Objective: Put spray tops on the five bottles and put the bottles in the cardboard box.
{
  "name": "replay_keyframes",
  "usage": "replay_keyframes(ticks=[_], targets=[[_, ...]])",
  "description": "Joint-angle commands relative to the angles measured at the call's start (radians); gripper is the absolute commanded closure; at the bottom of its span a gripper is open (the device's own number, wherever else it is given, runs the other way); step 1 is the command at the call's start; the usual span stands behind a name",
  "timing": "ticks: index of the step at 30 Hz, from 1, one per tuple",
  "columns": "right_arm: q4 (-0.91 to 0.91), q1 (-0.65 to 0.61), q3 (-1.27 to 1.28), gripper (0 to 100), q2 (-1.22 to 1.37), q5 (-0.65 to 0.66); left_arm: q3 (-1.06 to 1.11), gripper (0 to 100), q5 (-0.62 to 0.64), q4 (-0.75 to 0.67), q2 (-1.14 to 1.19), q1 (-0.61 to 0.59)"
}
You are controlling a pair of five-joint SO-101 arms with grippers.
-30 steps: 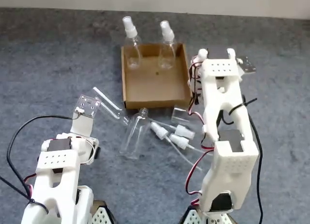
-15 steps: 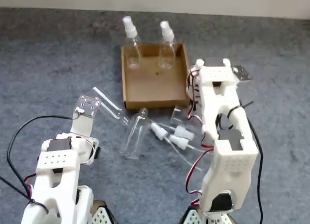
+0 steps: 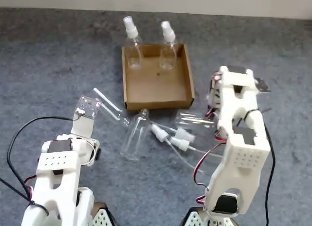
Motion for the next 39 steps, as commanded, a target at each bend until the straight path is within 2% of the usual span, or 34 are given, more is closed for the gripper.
replay_keyframes(ticks=[1, 7, 12, 15, 18, 20, 22, 25, 27, 32, 39], targets=[[-0.012, 0.119, -0.116, 94.3, -0.022, 0.04, -0.004, 83, 0.003, -0.015, -0.004, 0.012], [-0.01, 0.275, -0.325, 94.3, -0.021, 0.048, -0.004, 83, 0.003, -0.015, -0.004, 0.013], [0.001, 0.32, -0.45, 94.3, -0.021, 0.273, -0.002, 83, 0.003, -0.015, -0.004, 0.015], [0.137, 0.302, -0.501, 94.2, -0.024, 0.359, -0.002, 83, 0.003, -0.015, -0.004, 0.018], [0.358, 0.2, -0.602, 92.3, -0.024, 0.48, -0.001, 83, 0.003, -0.035, 0.001, 0.018], [0.357, 0.139, -0.627, 88.4, -0.044, 0.549, -0.001, 83, 0.003, -0.035, 0.002, 0.018], [0.352, 0.11, -0.512, 85.4, -0.085, 0.559, -0.001, 83, 0.003, -0.034, 0.002, 0.015], [0.352, -0.002, -0.329, 83.9, -0.176, 0.609, -0.001, 83, 0.003, -0.035, 0.002, 0.018], [0.352, -0.094, -0.211, 83.8, -0.269, 0.672, -0.001, 83, 0.003, -0.035, 0.002, 0.018], [0.314, -0.255, 0.102, 81.6, -0.545, 0.701, -0.001, 83, 0.003, -0.035, -0.001, 0.015], [0.065, -0.289, 0.598, 54.5, -0.762, 0.758, -0.001, 83, 0.003, -0.035, -0.002, 0.013]])
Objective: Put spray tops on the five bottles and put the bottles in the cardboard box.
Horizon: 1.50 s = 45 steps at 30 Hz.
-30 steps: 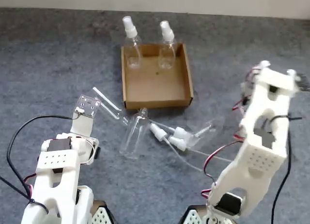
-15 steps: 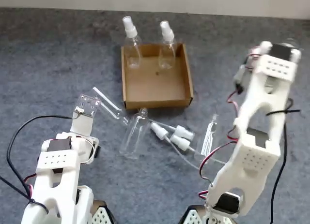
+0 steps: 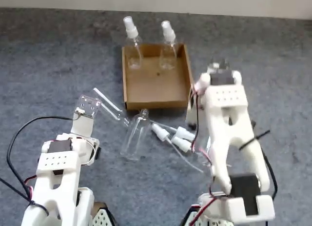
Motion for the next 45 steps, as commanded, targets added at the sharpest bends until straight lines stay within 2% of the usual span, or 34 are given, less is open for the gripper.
replay_keyframes(ticks=[1, 5, 9, 15, 21, 27, 29, 31, 35, 39, 45], targets=[[-0.12, 0.012, 0.223, 53.6, -0.084, 0.017, -0.004, 83, 0.003, -0.012, -0.002, 0.013], [-0.248, 0.087, 0.303, 53.5, -0.059, 0.017, -0.002, 83, 0.003, -0.011, -0.002, 0.013], [-0.355, 0.107, 0.311, 54.7, 0.028, 0.021, -0.002, 83, 0.003, -0.011, 0.001, 0.015], [-0.386, 0.176, 0.302, 73.1, 0.202, 0.04, -0.002, 83, 0.003, -0.011, 0.002, 0.018], [-0.392, 0.277, 0.231, 85.8, 0.211, 0.33, -0.059, 83, 0.005, -0.002, -0.004, 0.031], [-0.302, 0.371, 0.102, 93.9, 0.211, 0.549, -0.335, 83, 0.008, 0.267, 0.002, 0.16], [-0.282, 0.407, 0.062, 98.8, 0.211, 0.629, -0.424, 83, 0.011, 0.321, 0.005, 0.214], [-0.278, 0.449, 0.033, 99.4, 0.211, 0.715, -0.472, 83, 0.014, 0.347, 0.005, 0.282], [-0.286, 0.544, 0.013, 99.4, 0.213, 0.868, -0.504, 83, 0.107, 0.344, 0.007, 0.438], [-0.288, 0.618, 0.013, 99.4, 0.216, 0.999, -0.506, 83, 0.141, 0.339, 0.015, 0.591], [-0.367, 0.685, 0.021, 99.4, 0.217, 1.165, -0.591, 83, 0.229, 0.204, 0.226, 0.657]])
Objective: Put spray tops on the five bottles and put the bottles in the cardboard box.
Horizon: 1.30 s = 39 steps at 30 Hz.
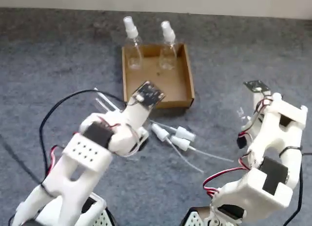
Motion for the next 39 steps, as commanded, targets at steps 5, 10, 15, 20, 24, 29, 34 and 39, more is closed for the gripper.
replay_keyframes(ticks=[5, 10, 15, 20, 24, 29, 34, 39], targets=[[-0.125, 0.074, -0.041, 99.4, -0.013, 0.181, -0.265, 83, 0.204, -0.087, 0.374, 0.107], [-0.125, 0.093, -0.041, 99.4, -0.013, 0.183, -0.334, 83, 0.377, -0.183, 0.529, 0.176], [-0.122, 0.113, -0.041, 99.4, -0.013, 0.187, -0.338, 83, 0.388, -0.259, 0.661, 0.186], [-0.119, 0.111, -0.041, 99.4, -0.013, 0.186, -0.341, 82, 0.52, -0.262, 0.717, 0.18], [-0.117, 0.11, -0.039, 99.4, -0.013, 0.184, -0.341, 82, 0.681, -0.262, 0.717, 0.139], [-0.117, 0.11, -0.039, 99.4, -0.013, 0.183, -0.34, 82, 0.776, -0.258, 0.723, 0.085], [-0.117, 0.108, -0.039, 99.4, -0.013, 0.183, -0.335, 82, 0.776, -0.256, 0.719, 0.065], [-0.117, 0.114, -0.039, 99.4, -0.013, 0.183, -0.334, 83, 0.778, -0.255, 0.719, 0.039]])
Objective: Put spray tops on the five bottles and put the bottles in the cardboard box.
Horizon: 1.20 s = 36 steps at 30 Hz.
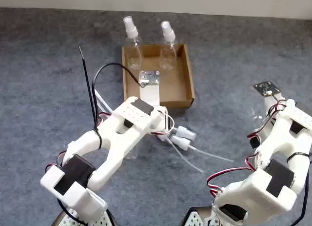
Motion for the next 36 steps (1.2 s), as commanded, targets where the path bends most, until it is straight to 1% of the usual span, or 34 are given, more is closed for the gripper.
replay_keyframes(ticks=[1, 8, 12, 21, 26, 28, 32, 33, 36], targets=[[-0.007, 0.012, -0.039, 99.4, -0.013, 0.008, -0.036, 83, 0.009, -0.003, -0.008, -0.019], [-0.007, 0.004, -0.039, 99.4, -0.013, 0.008, -0.038, 83, 0.005, -0.005, -0.002, 0.088], [-0.007, 0.013, -0.039, 99.4, -0.013, 0.008, -0.033, 83, 0.003, -0.005, -0.002, 0.124], [-0.007, 0.005, -0.039, 99.4, -0.013, 0.008, 0.039, 83, 0.0, -0.006, -0.001, 0.105], [-0.005, 0.013, -0.039, 99.4, -0.013, 0.008, 0.045, 83, -0.003, -0.009, -0.001, 0.09], [-0.005, 0.015, -0.038, 99.4, -0.013, 0.008, 0.042, 86, -0.063, -0.011, -0.001, 0.09], [-0.007, 0.015, 0.012, 99.4, -0.019, 0.011, 0.033, 98, -0.247, -0.02, -0.002, 0.09], [-0.01, 0.015, 0.019, 99.4, -0.018, 0.011, 0.022, 100, -0.295, -0.023, -0.002, 0.09], [-0.013, 0.018, 0.027, 99.4, -0.016, 0.012, 0.013, 99, -0.419, -0.021, -0.008, 0.09]])
